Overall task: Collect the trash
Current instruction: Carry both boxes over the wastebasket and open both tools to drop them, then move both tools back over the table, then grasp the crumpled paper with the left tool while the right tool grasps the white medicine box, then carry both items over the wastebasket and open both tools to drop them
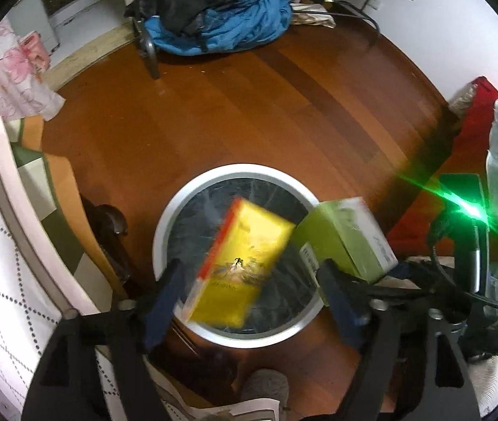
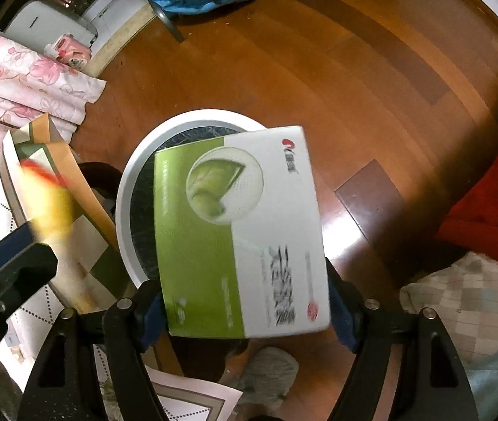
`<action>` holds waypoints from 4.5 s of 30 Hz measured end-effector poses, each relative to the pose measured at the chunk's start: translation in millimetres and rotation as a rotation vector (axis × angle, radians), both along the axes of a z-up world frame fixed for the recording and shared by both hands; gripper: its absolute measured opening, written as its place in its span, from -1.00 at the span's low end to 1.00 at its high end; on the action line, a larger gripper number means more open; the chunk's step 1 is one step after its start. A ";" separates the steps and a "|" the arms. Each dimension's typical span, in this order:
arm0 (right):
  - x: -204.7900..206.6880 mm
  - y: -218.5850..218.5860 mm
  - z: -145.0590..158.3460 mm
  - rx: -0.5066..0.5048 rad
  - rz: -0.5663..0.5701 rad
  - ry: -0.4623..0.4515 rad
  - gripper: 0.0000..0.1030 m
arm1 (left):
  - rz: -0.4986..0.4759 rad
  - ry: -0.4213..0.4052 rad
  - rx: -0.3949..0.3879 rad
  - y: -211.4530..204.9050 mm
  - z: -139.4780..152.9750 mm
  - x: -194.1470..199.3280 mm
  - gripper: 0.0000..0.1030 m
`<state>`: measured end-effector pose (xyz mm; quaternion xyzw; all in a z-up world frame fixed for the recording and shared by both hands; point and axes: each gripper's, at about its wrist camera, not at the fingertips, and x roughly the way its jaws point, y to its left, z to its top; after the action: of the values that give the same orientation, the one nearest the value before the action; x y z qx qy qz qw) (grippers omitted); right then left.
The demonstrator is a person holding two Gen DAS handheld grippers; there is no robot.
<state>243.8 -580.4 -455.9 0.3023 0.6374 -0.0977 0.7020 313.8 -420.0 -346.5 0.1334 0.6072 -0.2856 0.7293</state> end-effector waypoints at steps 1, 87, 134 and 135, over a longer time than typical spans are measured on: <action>-1.6 0.6 0.8 -0.005 0.003 0.000 0.83 | 0.006 -0.002 0.002 2.1 0.7 -1.0 0.85; 30.1 451.3 130.5 -0.112 0.594 -0.094 0.00 | 0.872 -0.054 0.050 514.5 4.7 -44.5 0.58; -37.4 285.3 304.0 -0.103 0.331 -0.514 -0.22 | 0.648 -0.493 -0.058 326.2 213.0 -105.2 -0.28; -40.6 268.8 304.8 -0.111 0.309 -0.515 -0.22 | 0.628 -0.487 -0.065 311.7 211.1 -102.3 -0.28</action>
<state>203.2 -311.6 -151.1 0.1777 0.4707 0.0551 0.8625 211.5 -108.3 -135.4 -0.0179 0.4182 -0.0278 0.9077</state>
